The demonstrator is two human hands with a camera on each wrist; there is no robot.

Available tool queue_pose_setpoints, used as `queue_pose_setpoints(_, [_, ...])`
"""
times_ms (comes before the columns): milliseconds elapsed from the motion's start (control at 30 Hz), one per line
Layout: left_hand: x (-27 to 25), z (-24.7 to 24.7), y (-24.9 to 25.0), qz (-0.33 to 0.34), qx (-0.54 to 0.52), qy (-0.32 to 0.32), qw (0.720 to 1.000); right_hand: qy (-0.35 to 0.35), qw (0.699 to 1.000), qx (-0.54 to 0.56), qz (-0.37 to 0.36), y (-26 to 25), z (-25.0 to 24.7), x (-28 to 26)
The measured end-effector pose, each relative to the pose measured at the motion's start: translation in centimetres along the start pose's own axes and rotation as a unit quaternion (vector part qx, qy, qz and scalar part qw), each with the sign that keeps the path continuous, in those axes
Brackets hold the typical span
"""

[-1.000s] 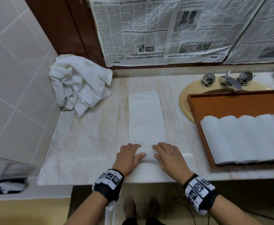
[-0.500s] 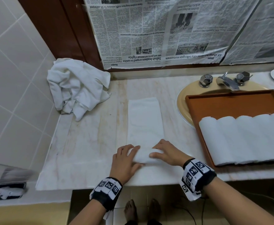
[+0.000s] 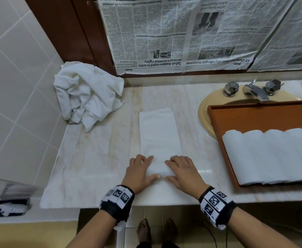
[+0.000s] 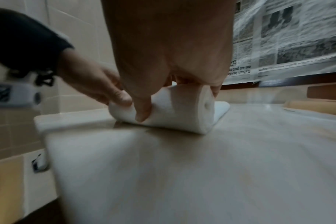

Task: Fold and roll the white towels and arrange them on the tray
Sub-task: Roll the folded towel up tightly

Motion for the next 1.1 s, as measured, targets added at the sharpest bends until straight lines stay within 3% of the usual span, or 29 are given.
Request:
queue_pose_setpoints(67, [-0.6, -0.7, 0.6, 0.019, 0.069, 0.071, 0.995, -0.036, 0.999, 0.024, 0.018, 0.5, -0.4, 1.0])
queue_pose_setpoints(167, [-1.2, -0.4, 1.3, 0.043, 0.044, 0.108, 0.992, -0.108, 0.985, 0.112, 0.076, 1.6, 0.0, 1.8])
queue_pose_setpoints(267, [-0.7, 0.2, 0.8, 0.028, -0.013, 0.067, 0.997, -0.133, 0.963, 0.203, 0.119, 2.4, -0.3, 1.7])
queue_pose_setpoints(333, [-0.1, 0.4, 0.4, 0.014, -0.068, 0.017, 0.997, -0.114, 0.961, 0.215, 0.131, 2.7, -0.6, 1.1])
queue_pose_setpoints(467, [0.7, 0.1, 0.7, 0.03, -0.121, -0.039, 0.991, -0.046, 0.998, 0.034, 0.008, 0.5, -0.6, -0.5])
queue_pose_setpoints(567, [0.7, 0.1, 0.6, 0.032, -0.121, -0.057, 0.991, -0.025, 0.999, 0.032, 0.001, 0.3, -0.2, -0.5])
queue_pose_setpoints(667, [0.0, -0.6, 0.8, 0.037, -0.122, 0.004, 0.992, -0.086, 0.989, 0.102, 0.063, 1.5, -0.1, 0.5])
queue_pose_setpoints(733, [-0.8, -1.3, 0.8, 0.056, -0.095, 0.076, 0.991, -0.16, 0.961, 0.188, 0.127, 2.2, 0.2, 1.1])
queue_pose_setpoints(800, [-1.5, -1.2, 0.7, 0.068, -0.071, 0.107, 0.989, -0.189, 0.941, 0.238, 0.149, 2.6, 0.3, 1.2])
queue_pose_setpoints(900, [-1.7, -0.8, -0.1, 0.043, -0.111, 0.107, 0.987, -0.141, 0.946, 0.248, 0.151, 3.1, 0.0, 0.6])
queue_pose_setpoints(1000, [-0.9, -0.5, -0.5, 0.019, -0.146, 0.067, 0.987, -0.005, 0.995, 0.088, 0.041, 1.3, -1.7, -0.4])
queue_pose_setpoints(1100, [-0.2, -0.1, -0.7, 0.015, -0.154, 0.03, 0.988, 0.041, 0.999, 0.013, -0.003, 0.0, -1.2, -1.2])
Point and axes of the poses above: each hand's wrist, its own x-axis towards the middle knuckle, its own z-axis out of the palm, y = z × x, the point moved 9 cm from there along x, towards the middle knuckle, and after that the axes turned 14 degrees about x, right-handed, at the moved point
